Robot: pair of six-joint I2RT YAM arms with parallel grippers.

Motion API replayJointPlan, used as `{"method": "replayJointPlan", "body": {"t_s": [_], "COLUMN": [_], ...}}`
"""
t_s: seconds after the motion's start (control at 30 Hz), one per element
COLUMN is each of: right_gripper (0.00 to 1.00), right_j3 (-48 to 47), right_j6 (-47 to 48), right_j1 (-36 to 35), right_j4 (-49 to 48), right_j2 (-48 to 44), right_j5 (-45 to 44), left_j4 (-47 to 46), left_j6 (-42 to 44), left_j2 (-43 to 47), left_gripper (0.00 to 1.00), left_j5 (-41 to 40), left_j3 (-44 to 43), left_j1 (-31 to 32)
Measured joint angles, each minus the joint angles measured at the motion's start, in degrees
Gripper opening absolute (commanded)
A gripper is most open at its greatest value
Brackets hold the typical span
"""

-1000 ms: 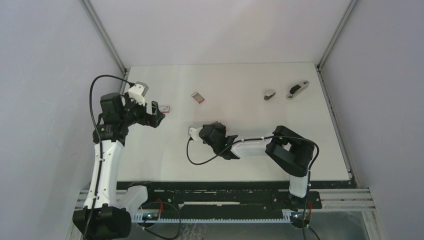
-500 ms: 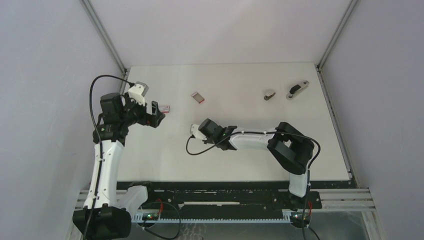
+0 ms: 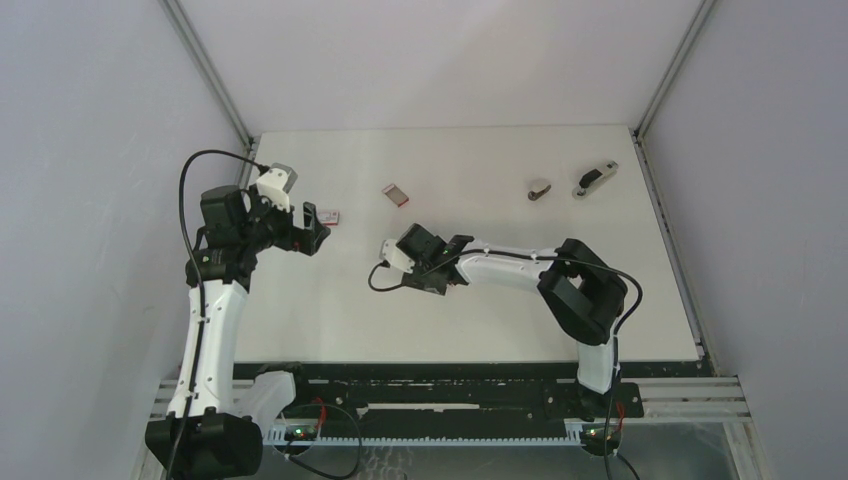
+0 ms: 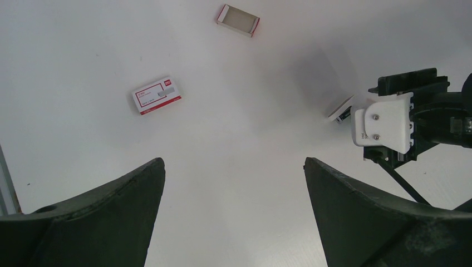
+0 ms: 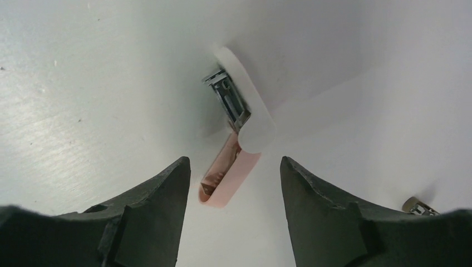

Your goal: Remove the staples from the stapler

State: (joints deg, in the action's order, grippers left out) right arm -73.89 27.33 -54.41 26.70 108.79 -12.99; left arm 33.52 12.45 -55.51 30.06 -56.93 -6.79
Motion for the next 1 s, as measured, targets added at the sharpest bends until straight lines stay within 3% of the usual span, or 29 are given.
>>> {"method": "replayJointPlan", "body": {"t_s": [0.23, 0.6, 0.77, 1.0], "right_gripper": [0.59, 0.52, 0.49, 0.38], "right_j3": [-0.07, -0.5, -0.5, -0.5], "right_j6": [-1.88, -9.55, -10.67, -10.64], "right_j1": [2.45, 12.72, 12.46, 10.78], "right_j4": [3.23, 6.54, 6.6, 6.34], "right_j2": [0.09, 0.07, 0.07, 0.11], "right_j5": [4.35, 17.0, 19.74, 18.73], "left_j4": [0.0, 0.0, 0.0, 0.0], "left_j6": [0.0, 0.02, 0.02, 0.02], "left_j2": [0.0, 0.0, 0.0, 0.0], "left_gripper": [0.99, 0.99, 0.99, 0.99], "left_j5": [0.0, 0.0, 0.0, -0.02], "left_j3": [0.0, 0.0, 0.0, 0.0], "left_j1": [0.0, 0.0, 0.0, 0.0]}}
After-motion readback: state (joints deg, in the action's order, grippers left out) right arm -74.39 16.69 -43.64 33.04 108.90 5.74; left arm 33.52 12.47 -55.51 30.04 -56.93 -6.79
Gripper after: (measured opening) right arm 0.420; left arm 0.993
